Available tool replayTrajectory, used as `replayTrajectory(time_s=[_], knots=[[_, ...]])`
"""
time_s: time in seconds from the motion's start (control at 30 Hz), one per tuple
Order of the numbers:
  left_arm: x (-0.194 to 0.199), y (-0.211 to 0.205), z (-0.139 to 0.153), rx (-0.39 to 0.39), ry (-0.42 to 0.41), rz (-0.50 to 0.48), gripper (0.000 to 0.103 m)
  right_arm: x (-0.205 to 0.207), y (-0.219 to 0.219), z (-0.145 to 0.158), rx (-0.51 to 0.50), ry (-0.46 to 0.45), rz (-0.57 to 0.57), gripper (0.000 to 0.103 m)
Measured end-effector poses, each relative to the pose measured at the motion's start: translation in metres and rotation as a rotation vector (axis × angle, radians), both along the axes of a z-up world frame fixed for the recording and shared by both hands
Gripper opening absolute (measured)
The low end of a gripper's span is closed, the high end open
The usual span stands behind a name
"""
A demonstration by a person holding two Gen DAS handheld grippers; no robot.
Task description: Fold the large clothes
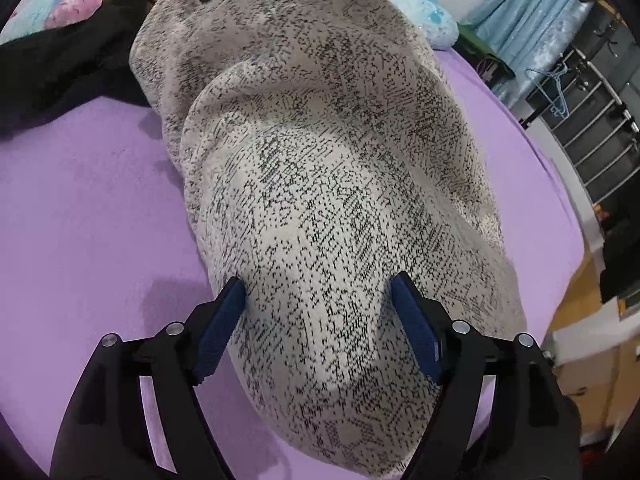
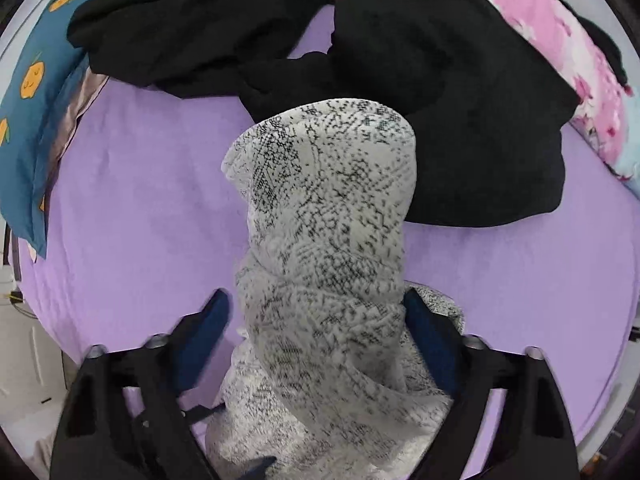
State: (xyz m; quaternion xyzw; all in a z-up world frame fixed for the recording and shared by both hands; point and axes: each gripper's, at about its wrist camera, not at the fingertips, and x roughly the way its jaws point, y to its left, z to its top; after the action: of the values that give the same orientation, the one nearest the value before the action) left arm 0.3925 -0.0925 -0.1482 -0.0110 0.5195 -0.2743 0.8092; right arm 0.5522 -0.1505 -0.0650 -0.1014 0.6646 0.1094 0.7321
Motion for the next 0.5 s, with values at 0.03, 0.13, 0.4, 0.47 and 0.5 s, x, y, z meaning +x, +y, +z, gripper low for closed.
replayTrajectory(time_s=[0.03,0.13,0.4,0.47,0.5], knots=[[0.002,0.000,-0.001,0.005,0.000,-0.001,0.074,0.002,-0.002,-0.001,-0.010,-0.008,-0.006,0.061],[0.008,-0.006,-0.001,0.003,0.024,-0.002,0.075,0.007,-0.009,0.000,0.027,-0.013,-0.035,0.049],[0.005,-0.011,0.000,0.016,0.010,-0.010,0.075,0.026,-0.049,-0.005,0.082,-0.061,-0.280,0.035],[0.004,-0.010,0.000,0.016,0.005,-0.015,0.075,0.030,-0.075,-0.015,0.121,-0.067,-0.394,0.035],[0.004,-0.012,0.000,0.017,0.002,-0.018,0.075,0.029,-0.086,-0.020,0.134,-0.069,-0.443,0.034]])
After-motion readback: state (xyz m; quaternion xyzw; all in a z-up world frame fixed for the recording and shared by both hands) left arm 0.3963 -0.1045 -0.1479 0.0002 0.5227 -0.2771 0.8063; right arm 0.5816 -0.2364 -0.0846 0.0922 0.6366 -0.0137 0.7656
